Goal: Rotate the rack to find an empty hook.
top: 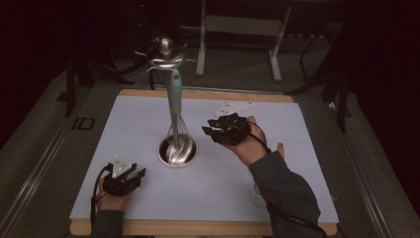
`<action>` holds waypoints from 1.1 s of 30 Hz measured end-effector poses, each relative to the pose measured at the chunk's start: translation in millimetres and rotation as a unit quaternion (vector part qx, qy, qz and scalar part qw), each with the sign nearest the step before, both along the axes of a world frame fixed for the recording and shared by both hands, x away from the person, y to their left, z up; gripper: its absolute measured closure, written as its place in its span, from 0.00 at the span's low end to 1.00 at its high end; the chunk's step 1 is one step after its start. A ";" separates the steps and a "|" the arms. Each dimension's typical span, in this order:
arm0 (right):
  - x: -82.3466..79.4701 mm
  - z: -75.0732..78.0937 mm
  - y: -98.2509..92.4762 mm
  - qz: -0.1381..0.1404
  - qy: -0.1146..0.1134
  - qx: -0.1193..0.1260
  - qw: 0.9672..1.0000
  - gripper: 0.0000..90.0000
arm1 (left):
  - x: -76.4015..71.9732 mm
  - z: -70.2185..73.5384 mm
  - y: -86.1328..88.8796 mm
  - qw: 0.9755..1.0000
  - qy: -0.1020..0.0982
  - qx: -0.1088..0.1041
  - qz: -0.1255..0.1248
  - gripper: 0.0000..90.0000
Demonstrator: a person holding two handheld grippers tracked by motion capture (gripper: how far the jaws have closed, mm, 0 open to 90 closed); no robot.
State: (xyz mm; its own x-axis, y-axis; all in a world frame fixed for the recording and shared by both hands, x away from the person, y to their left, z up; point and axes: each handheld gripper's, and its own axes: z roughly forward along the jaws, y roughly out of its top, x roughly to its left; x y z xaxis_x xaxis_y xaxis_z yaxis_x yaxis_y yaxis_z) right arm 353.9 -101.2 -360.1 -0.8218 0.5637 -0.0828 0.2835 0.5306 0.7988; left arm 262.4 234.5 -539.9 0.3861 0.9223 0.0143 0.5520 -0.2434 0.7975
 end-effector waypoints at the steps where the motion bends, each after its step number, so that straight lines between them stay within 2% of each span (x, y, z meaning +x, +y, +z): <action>1: 0.1 -2.1 -0.9 -0.002 0.000 -0.005 1.000 0.75 | -0.1 0.2 0.2 1.000 -0.001 -0.001 0.002 0.65; 3: 0.6 -9.6 -5.4 -0.008 0.005 -0.020 1.000 0.74 | -0.7 0.8 -0.1 1.000 -0.005 0.000 0.003 0.73; 5: 1.2 -11.4 -7.0 -0.009 0.006 -0.022 1.000 0.74 | -1.9 3.7 -0.8 1.000 -0.013 -0.013 0.001 0.74; 7: 1.5 -13.7 -10.3 -0.013 0.010 -0.026 1.000 0.74 | -3.5 10.3 -1.8 0.999 -0.029 -0.028 0.001 0.80; 9: 1.9 -17.1 -15.6 -0.019 0.015 -0.029 0.999 0.73 | -6.4 20.0 -3.9 0.998 -0.049 -0.039 0.003 0.89; 10: 1.9 -17.1 -15.6 -0.019 0.015 -0.029 0.999 0.73 | -7.7 25.1 -5.3 0.997 -0.060 -0.044 0.000 0.89; 13: 2.3 -23.2 -19.2 -0.022 0.023 -0.034 0.999 0.73 | -11.1 39.1 -10.4 0.993 -0.092 -0.072 -0.006 0.97; 14: 2.7 -25.8 -19.7 -0.024 0.024 -0.037 0.999 0.73 | -11.6 45.8 -13.4 0.990 -0.109 -0.087 -0.010 0.98; 16: 2.9 -31.5 -20.4 -0.025 0.029 -0.045 0.998 0.72 | -11.6 55.4 -17.6 0.985 -0.131 -0.106 -0.018 0.99; 21: 0.7 -42.0 -21.4 -0.025 0.031 -0.064 0.997 0.71 | -10.0 79.8 -26.5 0.973 -0.185 -0.132 -0.033 1.00; 23: 0.3 -46.5 -21.8 -0.026 0.036 -0.067 0.997 0.70 | -9.4 88.4 -28.6 0.967 -0.204 -0.149 -0.037 0.99; 26: -0.8 -54.6 -22.0 -0.027 0.038 -0.076 0.996 0.68 | -8.6 101.3 -30.0 0.960 -0.225 -0.160 -0.045 0.99; 29: -3.0 -66.3 -20.8 -0.028 0.043 -0.094 0.994 0.68 | -7.3 115.1 -32.1 0.955 -0.245 -0.157 -0.052 0.99; 31: -4.3 -74.5 -19.9 -0.028 0.044 -0.109 0.993 0.67 | -7.1 124.9 -32.9 0.951 -0.261 -0.155 -0.057 1.00; 32: -4.3 -74.5 -19.9 -0.028 0.044 -0.109 0.993 0.67 | -7.1 124.9 -32.9 0.951 -0.261 -0.155 -0.057 0.99; 33: -4.5 -78.5 -19.9 -0.026 0.046 -0.113 0.992 0.67 | -6.9 134.9 -33.4 0.946 -0.277 -0.157 -0.059 0.99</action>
